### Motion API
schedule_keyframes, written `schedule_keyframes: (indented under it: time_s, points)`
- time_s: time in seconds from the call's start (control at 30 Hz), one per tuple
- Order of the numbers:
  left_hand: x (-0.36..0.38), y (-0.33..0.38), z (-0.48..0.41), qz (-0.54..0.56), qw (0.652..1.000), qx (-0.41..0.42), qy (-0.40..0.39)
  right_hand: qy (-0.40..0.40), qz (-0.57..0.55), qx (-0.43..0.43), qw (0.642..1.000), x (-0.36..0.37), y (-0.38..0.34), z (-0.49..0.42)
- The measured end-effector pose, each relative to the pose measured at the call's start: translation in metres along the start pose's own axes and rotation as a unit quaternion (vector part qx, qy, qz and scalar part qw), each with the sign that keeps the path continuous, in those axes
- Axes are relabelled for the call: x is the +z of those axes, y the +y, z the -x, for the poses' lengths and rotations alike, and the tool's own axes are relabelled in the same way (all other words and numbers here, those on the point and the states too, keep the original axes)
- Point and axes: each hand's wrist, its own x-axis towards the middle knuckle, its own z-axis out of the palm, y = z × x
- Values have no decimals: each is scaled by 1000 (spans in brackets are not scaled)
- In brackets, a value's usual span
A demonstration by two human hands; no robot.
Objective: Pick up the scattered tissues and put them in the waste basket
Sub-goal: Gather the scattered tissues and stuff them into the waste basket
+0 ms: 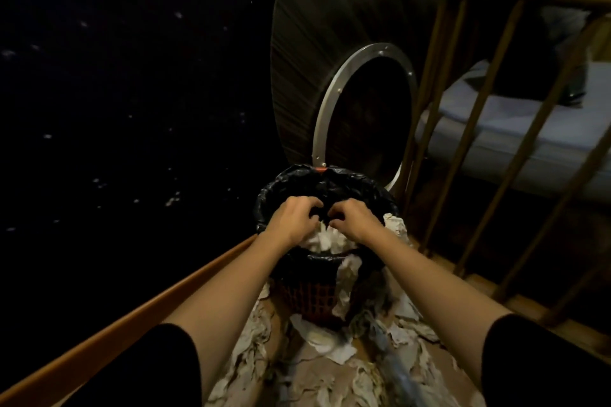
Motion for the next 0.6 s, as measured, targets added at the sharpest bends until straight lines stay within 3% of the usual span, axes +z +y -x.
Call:
schedule_keyframes:
  time_s: [0.13, 0.2, 0.3, 0.4, 0.5, 0.6]
  points:
    - [6, 26, 19, 26, 995, 90, 31, 114, 57, 5, 992, -7, 12, 30]
    - [16, 37, 34, 13, 990, 140, 1, 177, 80, 63, 979, -12, 24, 48]
    - [36, 42, 58, -93, 980, 166, -52, 210, 3, 151, 966, -1, 41, 70]
    - [52, 31, 73, -150, 972, 178, -16, 260, -76, 168, 948, 8, 40, 86]
    - [57, 14, 76, -146, 970, 191, 25, 272, -79, 130, 950, 0, 29, 88]
    - [50, 7, 76, -118, 972, 201, 18, 305, -72, 96, 945, -12, 9, 68]
